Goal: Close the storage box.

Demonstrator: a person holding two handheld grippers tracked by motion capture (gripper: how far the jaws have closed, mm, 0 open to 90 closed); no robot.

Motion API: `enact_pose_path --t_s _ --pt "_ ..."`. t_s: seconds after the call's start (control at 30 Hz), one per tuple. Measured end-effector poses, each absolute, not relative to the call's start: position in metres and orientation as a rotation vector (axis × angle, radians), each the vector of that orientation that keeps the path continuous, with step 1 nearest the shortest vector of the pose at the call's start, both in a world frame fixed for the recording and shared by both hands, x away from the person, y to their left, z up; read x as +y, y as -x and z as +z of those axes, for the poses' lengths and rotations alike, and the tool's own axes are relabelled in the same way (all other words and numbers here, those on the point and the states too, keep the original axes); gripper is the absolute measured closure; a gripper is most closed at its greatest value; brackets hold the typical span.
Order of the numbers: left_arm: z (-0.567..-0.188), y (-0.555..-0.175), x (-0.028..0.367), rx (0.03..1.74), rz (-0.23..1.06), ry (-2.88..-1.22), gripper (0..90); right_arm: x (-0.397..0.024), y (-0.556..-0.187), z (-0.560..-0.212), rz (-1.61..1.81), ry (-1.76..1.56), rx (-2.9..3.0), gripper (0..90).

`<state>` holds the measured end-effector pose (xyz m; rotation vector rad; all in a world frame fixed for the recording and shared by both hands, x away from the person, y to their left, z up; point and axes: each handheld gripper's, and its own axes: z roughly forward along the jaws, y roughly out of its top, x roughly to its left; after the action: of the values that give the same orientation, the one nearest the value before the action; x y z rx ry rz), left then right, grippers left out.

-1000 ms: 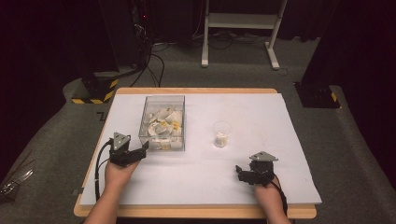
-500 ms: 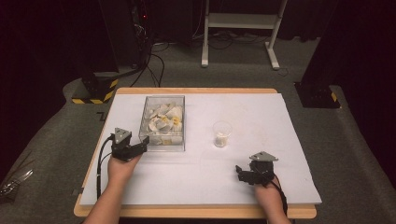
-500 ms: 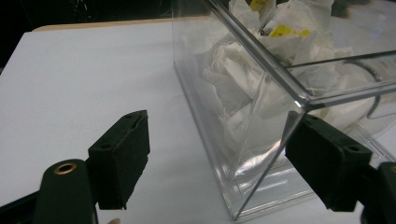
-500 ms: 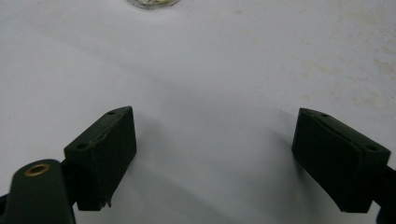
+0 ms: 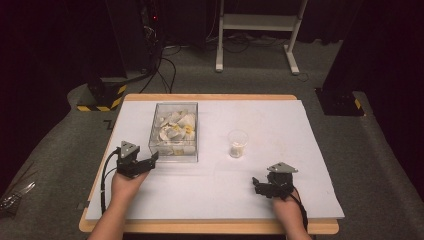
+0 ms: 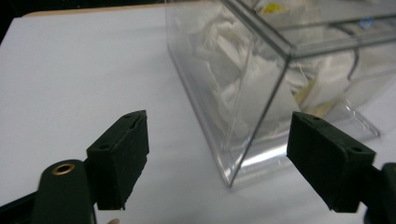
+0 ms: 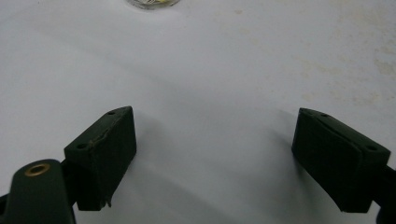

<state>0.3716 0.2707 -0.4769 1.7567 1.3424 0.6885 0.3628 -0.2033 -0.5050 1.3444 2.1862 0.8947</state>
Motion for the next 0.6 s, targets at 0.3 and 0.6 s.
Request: enact_pose_path --t_s 0.3,0.6 --pt "-0.492 -0.339 0.277 1.321 0.552 -1.909 16.0 -0.203 -0.363 -0.505 0.894 -1.345 2.186 14.0" --pt "-0.509 -0.321 0.280 1.416 0.632 -1.951 14.4 -0.203 -0.363 -0.505 0.895 -1.347 2.186 13.9"
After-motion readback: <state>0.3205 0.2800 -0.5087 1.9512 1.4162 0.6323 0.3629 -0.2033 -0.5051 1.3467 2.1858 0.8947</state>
